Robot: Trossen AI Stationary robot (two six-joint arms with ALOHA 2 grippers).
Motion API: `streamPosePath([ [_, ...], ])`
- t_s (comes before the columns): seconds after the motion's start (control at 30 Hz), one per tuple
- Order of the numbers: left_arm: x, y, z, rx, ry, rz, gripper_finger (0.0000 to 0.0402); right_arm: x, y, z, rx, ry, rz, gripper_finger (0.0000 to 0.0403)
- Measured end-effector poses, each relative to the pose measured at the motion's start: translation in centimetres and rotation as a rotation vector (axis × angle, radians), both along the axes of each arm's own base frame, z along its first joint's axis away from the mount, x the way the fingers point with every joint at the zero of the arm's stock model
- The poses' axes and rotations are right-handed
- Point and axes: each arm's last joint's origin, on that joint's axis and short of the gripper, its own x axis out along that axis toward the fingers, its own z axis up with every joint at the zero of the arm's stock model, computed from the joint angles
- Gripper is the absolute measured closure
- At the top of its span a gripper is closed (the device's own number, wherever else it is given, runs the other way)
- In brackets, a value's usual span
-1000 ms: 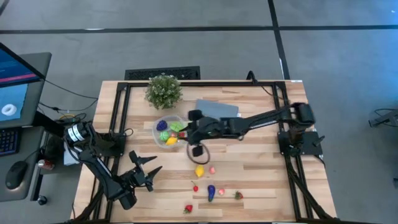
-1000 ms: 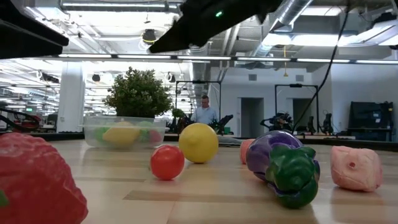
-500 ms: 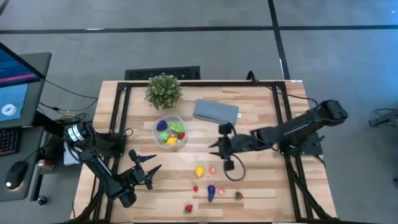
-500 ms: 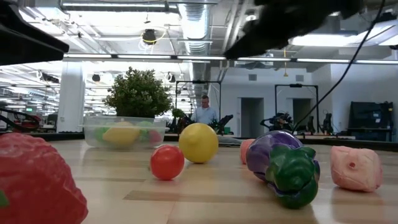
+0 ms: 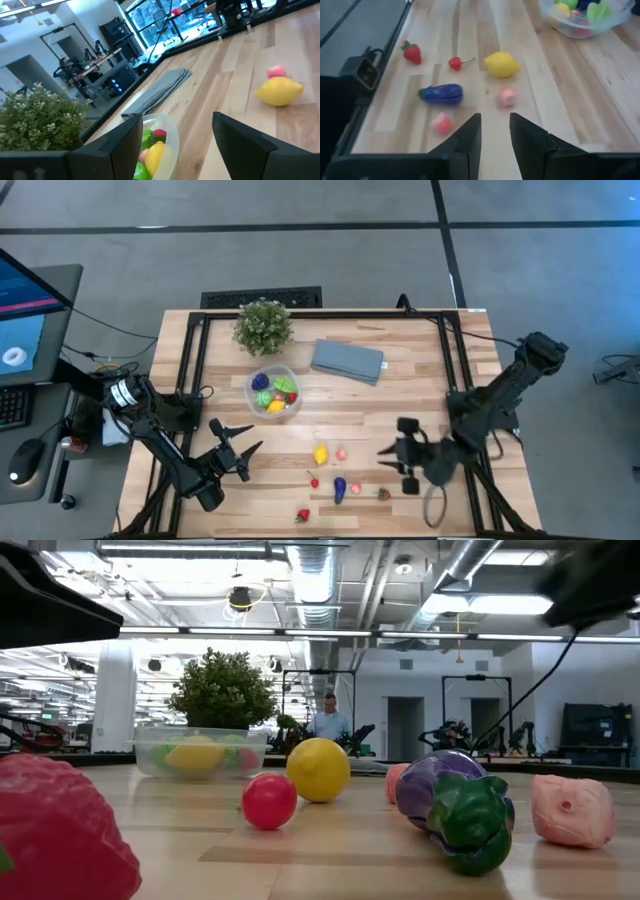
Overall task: Pick and placing Produce into tupperware
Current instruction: Put the right strawberry into the transparent bin
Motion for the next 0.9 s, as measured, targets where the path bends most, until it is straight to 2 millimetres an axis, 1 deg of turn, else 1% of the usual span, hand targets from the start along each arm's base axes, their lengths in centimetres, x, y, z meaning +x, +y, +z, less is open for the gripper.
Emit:
streamPosePath([
  [0.13,0.3,0.2,0.0,0.002,-0.003,0.012,0.0171,-2.1,2.3,-0.8,0.005,-0.06,-0.048,0.0278],
  [0.27,0.4,0.3,0.0,0.0,-0.006,0.021,0.0171,-3.2,3.7,-2.4,0.067,-0.056,-0.1,0.0277],
  [0.37,0.5,0.4,0.0,0.001,-0.008,0.023,0.0171,-3.4,4.6,-3.9,0.124,-0.039,-0.133,0.0268],
  [0.47,0.6,0.4,0.0,0.002,-0.01,0.026,0.0171,-3.5,5.6,-5.0,0.168,-0.043,-0.138,0.0246],
  [0.73,0.9,0.6,0.0,-0.01,-0.017,0.042,0.0171,-3.7,7.2,-6.8,0.263,-0.054,-0.143,0.0175],
  [0.8,1.0,0.6,0.0,-0.018,-0.023,0.044,0.0171,-3.8,7.6,-7.2,0.274,-0.057,-0.135,0.0167],
  [0.9,1.0,0.5,-0.1,-0.024,-0.027,0.044,0.0171,-4.0,8.0,-7.8,0.283,-0.063,-0.125,0.0164],
])
